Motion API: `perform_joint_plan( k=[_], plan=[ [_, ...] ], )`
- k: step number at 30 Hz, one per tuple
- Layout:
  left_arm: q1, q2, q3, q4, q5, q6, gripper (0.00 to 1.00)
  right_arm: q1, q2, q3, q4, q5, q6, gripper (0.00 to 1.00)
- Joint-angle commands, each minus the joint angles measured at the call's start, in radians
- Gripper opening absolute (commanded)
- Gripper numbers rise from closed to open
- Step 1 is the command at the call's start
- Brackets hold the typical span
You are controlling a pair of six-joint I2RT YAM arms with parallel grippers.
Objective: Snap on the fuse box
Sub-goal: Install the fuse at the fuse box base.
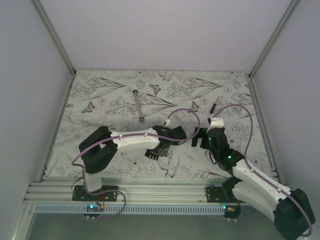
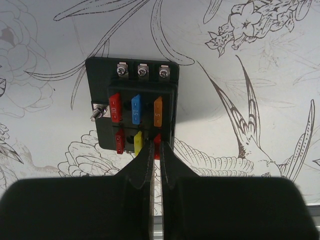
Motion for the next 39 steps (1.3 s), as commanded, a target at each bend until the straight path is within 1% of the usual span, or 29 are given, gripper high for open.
perform_joint_plan(
  k=[1,5,11,14,16,25,32,39],
  plan=[
    [0.012,0.176,-0.109,-0.027,0.064,-0.044,0.0,-0.011,-0.009,0.006,0.014,-0.001,-0.004,0.99],
    [-0.006,0.061,-0.072,-0.028,0.024,-0.039,0.0,-0.011,-0.009,0.006,0.014,-0.003,-0.003,1.0],
    [-0.013,-0.07,0.003,-0.027,-0.028,0.004,0.13,-0.012,-0.013,0.006,0.014,-0.005,-0.003,1.0],
    [-0.013,-0.11,0.028,-0.027,-0.045,0.022,0.21,-0.011,-0.013,0.006,0.014,-0.006,-0.003,1.0],
    [-0.012,-0.121,0.034,-0.029,-0.048,0.031,0.23,-0.012,-0.013,0.006,0.014,-0.005,-0.003,1.0],
    [0.012,-0.097,0.023,-0.033,-0.022,0.027,0.24,-0.011,-0.01,0.007,0.015,-0.004,-0.004,1.0],
    [0.018,-0.048,0.034,-0.034,0.013,0.024,0.22,-0.011,-0.01,0.007,0.016,-0.004,-0.005,1.0],
    [0.022,-0.025,0.018,-0.033,0.028,0.009,0.17,-0.011,-0.012,0.007,0.016,-0.004,-0.004,1.0]
  ],
)
